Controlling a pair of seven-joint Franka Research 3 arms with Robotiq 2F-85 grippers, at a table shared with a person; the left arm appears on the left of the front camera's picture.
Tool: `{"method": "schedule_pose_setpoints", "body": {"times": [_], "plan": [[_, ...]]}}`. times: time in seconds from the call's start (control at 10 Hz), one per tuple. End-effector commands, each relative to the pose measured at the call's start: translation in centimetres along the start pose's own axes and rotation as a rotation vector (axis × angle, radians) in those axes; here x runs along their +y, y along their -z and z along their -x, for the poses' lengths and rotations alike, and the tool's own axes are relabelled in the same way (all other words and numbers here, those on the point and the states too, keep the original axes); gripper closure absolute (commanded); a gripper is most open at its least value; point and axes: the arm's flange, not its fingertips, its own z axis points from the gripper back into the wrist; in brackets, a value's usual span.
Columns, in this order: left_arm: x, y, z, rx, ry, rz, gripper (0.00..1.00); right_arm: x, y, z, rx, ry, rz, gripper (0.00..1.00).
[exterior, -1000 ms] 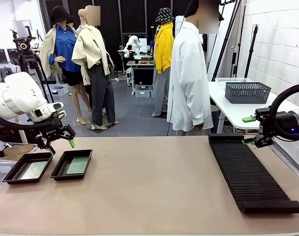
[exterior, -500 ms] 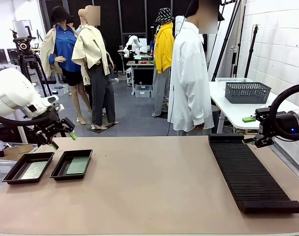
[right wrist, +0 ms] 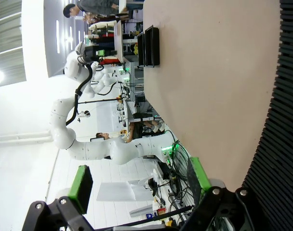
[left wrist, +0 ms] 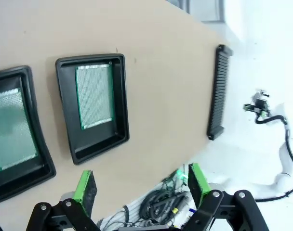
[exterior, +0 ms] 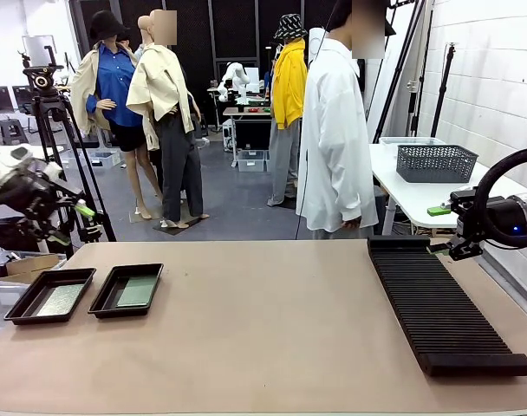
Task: Inspect and transfer BCBs to ESD trays.
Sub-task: Pick up the ESD tray and place it on the left side of the table.
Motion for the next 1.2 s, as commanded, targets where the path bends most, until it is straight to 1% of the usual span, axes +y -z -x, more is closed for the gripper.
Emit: {"method": "schedule_pose_setpoints", "body": {"times": [0.0, 0.2, 0.3, 0.4, 0.6, 0.8, 1.1], "plan": [[2.4, -3.7, 0.3, -0.014, 0.001, 0.133, 0.0, 0.1, 0.2, 0.1, -0.005, -0.001, 0.006, 0.0], [5.1, -6.1, 1.1, -0.045, -0.002, 0.24, 0.0, 0.1, 0.2, 0.1, -0.005, -0.001, 0.006, 0.0], [6.3, -6.9, 1.6, -0.045, 0.013, 0.313, 0.0, 0.1, 0.2, 0.1, -0.005, -0.001, 0.006, 0.0], [7.5, -7.4, 1.7, -0.03, 0.012, 0.381, 0.0, 0.1, 0.2, 0.1, -0.005, -0.001, 0.006, 0.0], [9.7, -7.1, 2.0, -0.01, 0.029, 0.473, 0.0, 0.1, 0.2, 0.1, -0.005, -0.001, 0.006, 0.0], [11.1, -6.4, 2.1, -0.011, 0.05, 0.509, 0.0, 0.1, 0.2, 0.1, -0.005, -0.001, 0.006, 0.0], [11.5, -5.1, 2.6, -0.003, 0.047, 0.502, 0.0, 0.1, 0.2, 0.1, -0.005, -0.001, 0.006, 0.0]]}}
